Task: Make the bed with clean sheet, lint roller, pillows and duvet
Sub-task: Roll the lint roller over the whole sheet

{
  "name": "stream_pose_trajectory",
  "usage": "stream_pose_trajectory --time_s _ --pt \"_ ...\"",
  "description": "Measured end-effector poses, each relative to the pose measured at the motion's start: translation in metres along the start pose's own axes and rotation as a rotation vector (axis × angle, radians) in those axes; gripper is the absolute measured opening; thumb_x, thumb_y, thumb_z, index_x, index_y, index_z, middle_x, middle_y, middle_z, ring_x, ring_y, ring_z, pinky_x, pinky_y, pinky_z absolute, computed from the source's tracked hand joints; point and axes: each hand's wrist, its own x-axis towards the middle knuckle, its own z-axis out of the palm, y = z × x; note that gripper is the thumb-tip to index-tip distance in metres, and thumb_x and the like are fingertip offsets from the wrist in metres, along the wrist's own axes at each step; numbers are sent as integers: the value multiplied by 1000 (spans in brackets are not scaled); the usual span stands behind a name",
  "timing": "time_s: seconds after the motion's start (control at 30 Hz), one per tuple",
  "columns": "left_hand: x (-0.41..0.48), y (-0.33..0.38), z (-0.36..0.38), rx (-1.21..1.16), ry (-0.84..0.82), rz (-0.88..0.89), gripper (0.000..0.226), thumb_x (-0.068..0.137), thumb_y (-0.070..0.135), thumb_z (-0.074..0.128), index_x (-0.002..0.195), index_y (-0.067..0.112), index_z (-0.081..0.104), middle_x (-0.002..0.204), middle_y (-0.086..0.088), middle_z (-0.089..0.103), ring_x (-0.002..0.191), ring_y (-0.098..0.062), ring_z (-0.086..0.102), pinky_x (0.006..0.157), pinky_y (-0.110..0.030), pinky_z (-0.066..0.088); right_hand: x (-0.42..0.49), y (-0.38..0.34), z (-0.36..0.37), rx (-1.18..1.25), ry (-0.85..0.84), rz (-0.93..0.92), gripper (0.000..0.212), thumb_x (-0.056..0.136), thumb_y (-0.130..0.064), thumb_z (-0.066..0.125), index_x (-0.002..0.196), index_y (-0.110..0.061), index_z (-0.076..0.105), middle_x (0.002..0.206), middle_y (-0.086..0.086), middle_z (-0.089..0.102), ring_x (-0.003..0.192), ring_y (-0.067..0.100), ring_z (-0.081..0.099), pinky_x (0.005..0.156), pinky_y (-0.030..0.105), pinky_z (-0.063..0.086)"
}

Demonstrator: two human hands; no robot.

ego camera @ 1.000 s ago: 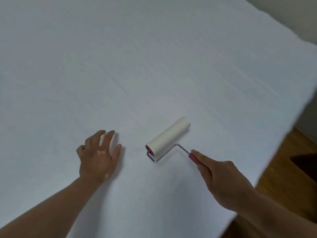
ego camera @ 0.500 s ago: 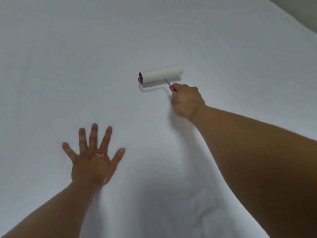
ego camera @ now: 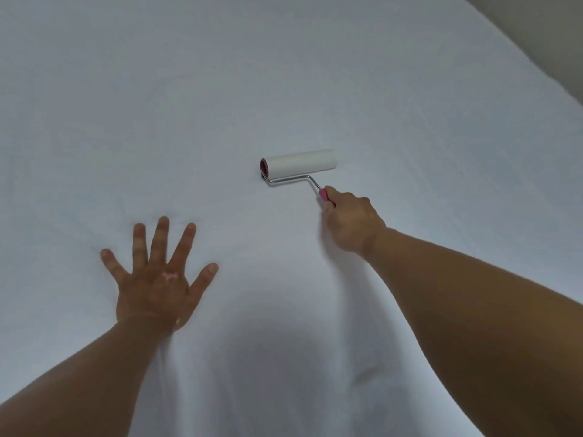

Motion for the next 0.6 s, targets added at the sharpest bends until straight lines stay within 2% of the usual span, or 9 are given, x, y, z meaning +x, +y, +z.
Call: stream_pose_trajectory --time_s 0.07,0.2,0.3,0.37,0.47,0.6 --pt "0 0 -2 -6 -9 4 79 83 82 -9 151 44 -20 164 3 -21 151 -29 -20 111 -70 -9 -15 8 2 -2 -19 12 30 106 -25 28 131 -21 44 115 7 59 93 32 44 77 36 37" --pt "-3 0 -6 -20 -7 16 82 84 84 -3 155 44 -7 166 2 -13 152 -29 -16 110 -70 -11 -52 23 12 10 -29 24 26 105 -23 30 126 -20 44 107 5 57 90 31 43 75 37 39" --pt "-3 1 -15 13 -78 -12 82 80 86 -9 150 47 -21 164 4 -22 150 -29 -21 111 -70 -8 -81 37 21 10 -34 39 24 105 -24 30 124 -20 44 93 -2 48 89 30 44 72 37 41" --pt "-7 5 -22 29 -111 -23 81 80 85 -11 150 45 -23 164 4 -23 150 -30 -21 112 -70 -7 -100 46 28 29 -26 48 22 106 -27 30 121 -20 45 87 -4 46 88 30 46 71 38 43" --pt "-28 13 -23 -9 -80 -15 81 84 81 -9 155 40 -14 166 1 -16 151 -30 -16 116 -65 -6 -128 59 40 51 -20 37 20 106 -29 30 118 -20 44 80 -6 44 85 31 48 72 40 48" --pt "-72 34 -16 -31 -54 17 79 86 79 -8 156 41 -7 167 0 -8 152 -29 -12 118 -61 -5 -170 80 52 95 -24 56 19 106 -31 30 118 -23 42 84 -1 54 81 32 51 74 43 52"
